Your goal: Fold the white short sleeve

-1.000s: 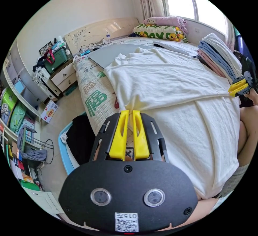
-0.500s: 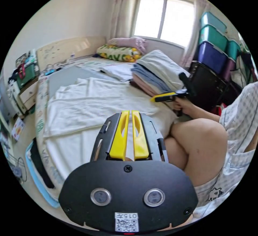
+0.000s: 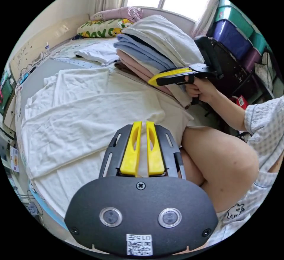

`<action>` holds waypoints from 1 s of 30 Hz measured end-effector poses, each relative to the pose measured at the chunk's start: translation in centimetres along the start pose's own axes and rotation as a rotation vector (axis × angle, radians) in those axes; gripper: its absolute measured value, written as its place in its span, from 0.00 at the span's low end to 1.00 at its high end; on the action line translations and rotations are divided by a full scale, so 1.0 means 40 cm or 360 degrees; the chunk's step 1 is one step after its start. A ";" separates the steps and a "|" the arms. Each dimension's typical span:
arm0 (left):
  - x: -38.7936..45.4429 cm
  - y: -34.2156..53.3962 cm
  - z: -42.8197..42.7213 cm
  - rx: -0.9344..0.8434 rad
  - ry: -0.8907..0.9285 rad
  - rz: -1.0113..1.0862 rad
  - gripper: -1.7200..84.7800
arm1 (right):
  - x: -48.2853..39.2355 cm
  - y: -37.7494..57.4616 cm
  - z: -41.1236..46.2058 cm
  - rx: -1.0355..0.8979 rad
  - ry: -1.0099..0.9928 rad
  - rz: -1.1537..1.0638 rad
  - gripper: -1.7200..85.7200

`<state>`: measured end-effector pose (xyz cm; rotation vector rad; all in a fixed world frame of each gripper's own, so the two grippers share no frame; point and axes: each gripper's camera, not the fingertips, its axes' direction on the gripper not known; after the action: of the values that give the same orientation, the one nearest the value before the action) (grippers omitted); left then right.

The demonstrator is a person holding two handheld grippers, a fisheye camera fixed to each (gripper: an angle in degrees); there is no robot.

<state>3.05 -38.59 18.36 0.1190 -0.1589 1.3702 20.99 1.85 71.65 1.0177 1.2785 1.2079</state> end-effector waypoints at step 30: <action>-0.951 0.194 -0.071 0.0386 -0.0357 -0.1249 0.03 | 0.259 -0.785 0.831 -0.0395 0.0201 0.0172 0.07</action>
<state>-11.71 -73.27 8.56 0.4861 -0.1135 0.5839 55.58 11.15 41.40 0.8486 1.1462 1.4932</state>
